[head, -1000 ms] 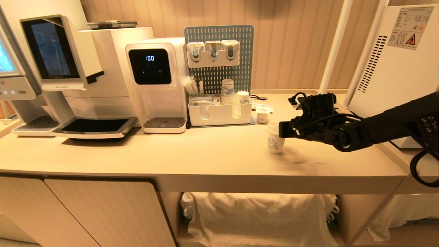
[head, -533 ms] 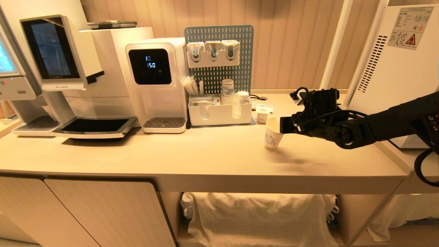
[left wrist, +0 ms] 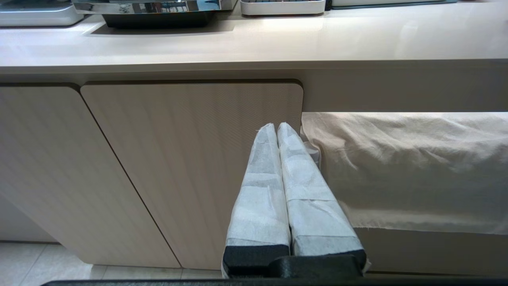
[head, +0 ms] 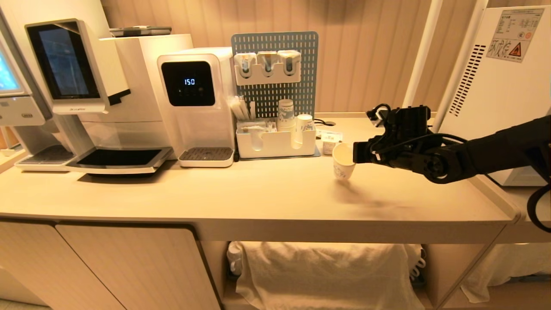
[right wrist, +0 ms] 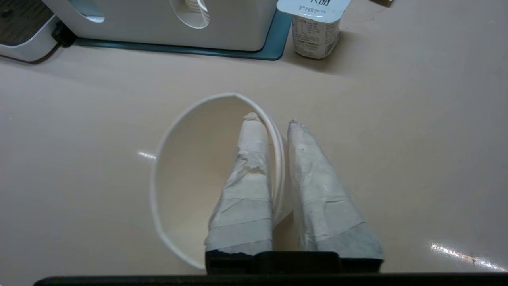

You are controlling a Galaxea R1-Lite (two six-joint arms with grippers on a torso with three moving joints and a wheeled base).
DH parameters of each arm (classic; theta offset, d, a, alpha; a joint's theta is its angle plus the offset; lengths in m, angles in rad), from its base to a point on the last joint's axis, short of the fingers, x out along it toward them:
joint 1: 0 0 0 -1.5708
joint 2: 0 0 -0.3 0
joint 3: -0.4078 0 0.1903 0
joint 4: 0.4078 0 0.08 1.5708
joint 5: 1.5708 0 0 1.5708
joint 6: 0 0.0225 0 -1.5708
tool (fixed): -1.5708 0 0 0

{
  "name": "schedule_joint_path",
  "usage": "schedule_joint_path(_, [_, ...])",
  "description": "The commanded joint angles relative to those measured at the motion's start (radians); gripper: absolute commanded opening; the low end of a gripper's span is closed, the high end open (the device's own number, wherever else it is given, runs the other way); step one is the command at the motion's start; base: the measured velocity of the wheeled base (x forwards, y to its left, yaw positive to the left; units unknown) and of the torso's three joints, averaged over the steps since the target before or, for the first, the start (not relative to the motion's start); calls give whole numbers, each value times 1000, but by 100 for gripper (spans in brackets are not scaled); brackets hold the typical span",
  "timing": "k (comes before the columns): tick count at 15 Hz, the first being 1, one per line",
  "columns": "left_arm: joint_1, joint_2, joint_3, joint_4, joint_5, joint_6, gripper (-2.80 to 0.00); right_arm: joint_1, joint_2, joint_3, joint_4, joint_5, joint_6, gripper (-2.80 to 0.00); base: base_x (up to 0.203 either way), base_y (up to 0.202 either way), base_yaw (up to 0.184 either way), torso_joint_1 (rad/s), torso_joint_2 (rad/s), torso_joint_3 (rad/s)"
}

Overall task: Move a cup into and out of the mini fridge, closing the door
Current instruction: Put the paper cup in the freezer

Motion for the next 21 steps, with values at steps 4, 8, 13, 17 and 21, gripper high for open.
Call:
schedule_joint_path(4, [0,1,0,0,0,1,-280,-8,-21,15,1,1,0,0,0,0,0,0,0,0])
schedule_joint_path(8, [0,1,0,0,0,1,-280,-13,-41,36,41,-11,4,0,0,0,0,0,0,0])
schedule_joint_path(13, [0,1,0,0,0,1,-280,-15,-116,127,39,-21,-13,0,0,0,0,0,0,0])
schedule_joint_path(17, [0,1,0,0,0,-1,-280,-7,-180,243,40,-62,-27,0,0,0,0,0,0,0])
schedule_joint_path(21, [0,1,0,0,0,-1,-280,39,-196,298,41,-162,-21,0,0,0,0,0,0,0])
